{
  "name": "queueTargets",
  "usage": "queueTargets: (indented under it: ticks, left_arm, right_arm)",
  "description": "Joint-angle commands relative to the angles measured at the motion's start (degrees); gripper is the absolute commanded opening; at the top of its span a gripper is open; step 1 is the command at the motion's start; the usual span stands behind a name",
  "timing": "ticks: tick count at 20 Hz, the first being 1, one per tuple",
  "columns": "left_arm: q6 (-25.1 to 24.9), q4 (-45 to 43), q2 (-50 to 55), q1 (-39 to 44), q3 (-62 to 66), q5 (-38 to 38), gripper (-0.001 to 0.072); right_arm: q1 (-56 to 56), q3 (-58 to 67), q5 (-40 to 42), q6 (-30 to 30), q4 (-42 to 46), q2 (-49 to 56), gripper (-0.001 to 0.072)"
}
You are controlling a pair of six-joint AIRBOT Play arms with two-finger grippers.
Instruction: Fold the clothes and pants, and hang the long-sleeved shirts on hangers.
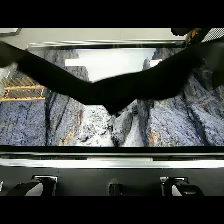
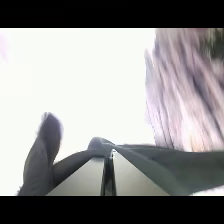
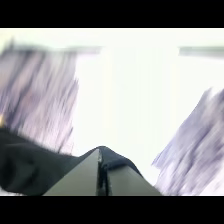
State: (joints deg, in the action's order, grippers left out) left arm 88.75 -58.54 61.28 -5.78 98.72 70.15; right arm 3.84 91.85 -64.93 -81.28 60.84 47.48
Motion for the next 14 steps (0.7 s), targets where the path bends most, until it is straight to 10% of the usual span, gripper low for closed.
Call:
queueTargets:
  ticks: [1,8,14]
  left_arm:
    - [9.9,-11.0,-11.5,-2.9,2.8,0.6,0.0014]
    - [16.7,-21.4,-17.0,-2.9,2.5,3.7,0.0014]
    - [13.1,-17.5,-0.5,2.4,-7.5,5.9,0.0014]
  right_arm:
    - [0.0,3.0,3.2,-9.7,11.3,-11.8,0.0026]
    - [0.0,6.1,2.4,-21.9,20.8,-13.7,0.0026]
    - [-0.1,6.1,-6.7,-21.4,10.4,13.0,0.0026]
